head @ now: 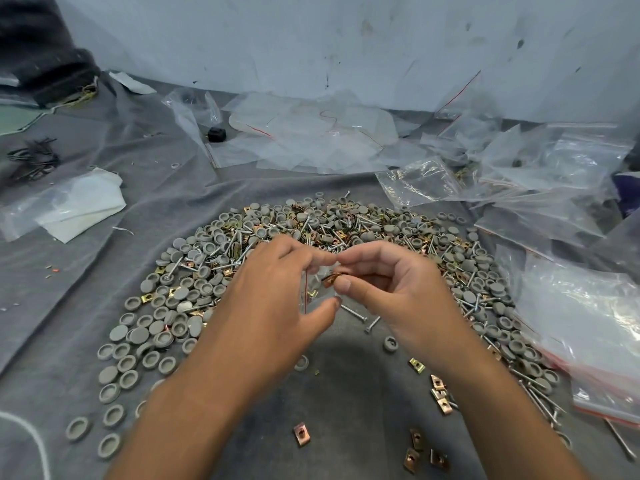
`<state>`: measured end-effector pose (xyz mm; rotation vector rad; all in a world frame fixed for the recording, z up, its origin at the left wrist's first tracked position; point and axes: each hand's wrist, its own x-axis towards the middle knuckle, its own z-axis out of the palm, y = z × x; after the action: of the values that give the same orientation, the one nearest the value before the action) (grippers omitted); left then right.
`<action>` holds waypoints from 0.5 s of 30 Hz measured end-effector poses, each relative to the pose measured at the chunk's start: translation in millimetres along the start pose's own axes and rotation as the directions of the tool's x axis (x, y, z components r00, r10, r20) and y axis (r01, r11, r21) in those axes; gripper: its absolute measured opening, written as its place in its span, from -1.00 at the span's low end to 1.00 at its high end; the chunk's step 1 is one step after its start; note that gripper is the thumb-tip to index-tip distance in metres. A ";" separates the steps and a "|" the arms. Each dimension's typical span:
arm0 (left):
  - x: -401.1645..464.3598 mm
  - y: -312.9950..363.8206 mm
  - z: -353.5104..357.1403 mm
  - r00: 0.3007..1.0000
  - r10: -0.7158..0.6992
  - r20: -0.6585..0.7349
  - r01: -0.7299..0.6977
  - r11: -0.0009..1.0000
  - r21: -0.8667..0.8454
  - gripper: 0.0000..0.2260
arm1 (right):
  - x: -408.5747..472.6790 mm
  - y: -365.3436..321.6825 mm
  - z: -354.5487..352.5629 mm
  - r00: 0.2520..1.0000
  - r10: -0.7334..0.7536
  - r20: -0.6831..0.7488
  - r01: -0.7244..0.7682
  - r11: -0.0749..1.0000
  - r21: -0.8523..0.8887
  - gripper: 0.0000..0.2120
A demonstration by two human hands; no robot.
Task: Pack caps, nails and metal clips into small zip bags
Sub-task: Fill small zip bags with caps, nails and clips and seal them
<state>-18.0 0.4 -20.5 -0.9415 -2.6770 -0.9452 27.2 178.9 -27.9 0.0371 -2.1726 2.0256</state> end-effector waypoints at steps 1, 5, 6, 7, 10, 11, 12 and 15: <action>0.2 0.5 -0.5 1.000 0.001 -0.007 -0.001 1.000 -0.003 -0.67 | -1.0 -0.6 1.3 1.000 -0.016 0.000 0.016 1.000 -0.021 -0.76; 0.7 2.1 -2.1 0.999 0.009 -0.032 -0.009 1.000 -0.005 -0.78 | -2.8 -2.5 3.0 0.999 -0.042 -0.002 0.042 0.996 -0.082 -0.79; 0.7 2.2 -2.4 0.999 0.005 -0.037 -0.006 1.000 -0.005 -0.80 | -2.8 -2.8 2.4 0.999 -0.042 -0.007 0.041 0.995 -0.095 -0.80; 0.7 2.1 -3.0 0.999 0.001 -0.040 -0.001 1.000 -0.006 -0.82 | -2.6 -3.1 1.7 0.999 -0.038 -0.013 0.036 0.994 -0.106 -0.81; 0.6 1.8 -4.2 1.000 -0.001 -0.027 0.001 1.000 0.001 -0.82 | -2.0 -4.5 -0.8 1.000 -0.016 -0.013 0.015 0.995 -0.099 -0.83; 0.8 2.4 -4.6 1.000 0.001 -0.023 -0.001 1.000 0.005 -0.81 | -1.7 -5.2 -1.7 1.000 -0.010 -0.004 0.010 0.996 -0.087 -0.84; 1.0 3.2 -4.9 1.000 0.006 -0.020 -0.006 1.000 0.006 -0.81 | -1.5 -6.0 -2.6 1.000 -0.005 0.002 0.005 0.997 -0.073 -0.86; 1.3 4.5 -5.8 1.000 0.015 -0.013 -0.015 1.000 0.017 -0.79 | -1.4 -9.2 -7.6 1.000 0.008 -0.027 -0.009 0.999 -0.030 -0.89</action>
<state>-16.7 0.2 -13.1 -0.9472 -2.6596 -0.9212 30.7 185.6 -18.5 -0.0032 -2.1912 1.9856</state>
